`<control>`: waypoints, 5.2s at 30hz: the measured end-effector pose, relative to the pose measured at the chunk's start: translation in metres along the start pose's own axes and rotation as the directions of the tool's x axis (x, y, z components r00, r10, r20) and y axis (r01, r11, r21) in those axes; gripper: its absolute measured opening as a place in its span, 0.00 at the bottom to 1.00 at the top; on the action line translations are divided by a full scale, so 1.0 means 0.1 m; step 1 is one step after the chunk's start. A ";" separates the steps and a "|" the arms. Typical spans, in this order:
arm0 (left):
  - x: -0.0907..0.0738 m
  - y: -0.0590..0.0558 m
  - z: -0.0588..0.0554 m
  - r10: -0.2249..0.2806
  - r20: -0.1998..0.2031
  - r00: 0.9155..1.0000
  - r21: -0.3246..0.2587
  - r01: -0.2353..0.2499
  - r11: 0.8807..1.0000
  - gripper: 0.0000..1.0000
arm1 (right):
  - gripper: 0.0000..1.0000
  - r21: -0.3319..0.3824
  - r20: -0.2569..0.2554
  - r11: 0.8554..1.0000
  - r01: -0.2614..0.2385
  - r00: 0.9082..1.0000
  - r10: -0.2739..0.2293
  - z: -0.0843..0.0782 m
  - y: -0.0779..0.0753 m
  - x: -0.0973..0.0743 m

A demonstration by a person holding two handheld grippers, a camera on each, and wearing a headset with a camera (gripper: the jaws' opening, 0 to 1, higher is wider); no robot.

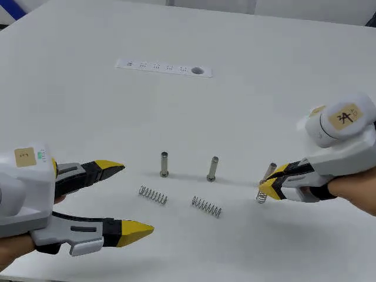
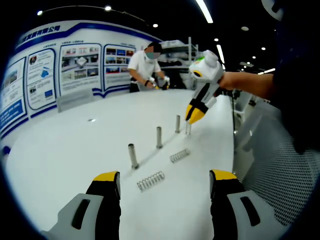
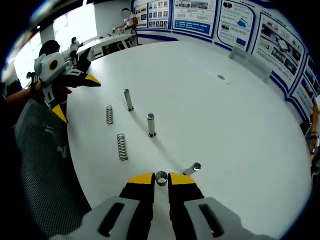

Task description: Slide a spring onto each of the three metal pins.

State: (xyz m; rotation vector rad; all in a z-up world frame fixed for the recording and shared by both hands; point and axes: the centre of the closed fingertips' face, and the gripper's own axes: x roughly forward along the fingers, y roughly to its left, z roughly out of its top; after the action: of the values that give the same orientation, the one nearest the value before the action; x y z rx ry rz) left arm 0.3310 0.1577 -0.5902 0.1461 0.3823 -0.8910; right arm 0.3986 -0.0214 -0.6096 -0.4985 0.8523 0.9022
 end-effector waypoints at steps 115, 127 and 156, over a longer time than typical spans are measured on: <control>-0.01 0.03 -0.01 0.014 -0.002 1.000 -0.012 -0.014 1.000 0.74 | 0.16 0.020 0.110 0.996 0.087 0.990 -0.089 0.36 -0.34 -0.21; -0.04 0.04 0.02 0.019 0.012 1.000 -0.006 -0.019 1.000 0.74 | 0.16 -0.092 0.088 0.996 -0.013 0.996 0.021 0.50 0.21 -0.01; -0.03 0.04 -0.02 0.025 0.005 1.000 -0.022 -0.025 0.999 0.74 | 0.16 -0.224 -0.092 0.950 -0.217 0.975 0.201 0.41 0.85 0.76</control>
State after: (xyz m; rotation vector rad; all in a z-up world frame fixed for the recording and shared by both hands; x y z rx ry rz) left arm 0.3319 0.1634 -0.5907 0.1287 0.3847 -0.8625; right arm 0.3702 0.0895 -0.6498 -0.6540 0.8767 1.1953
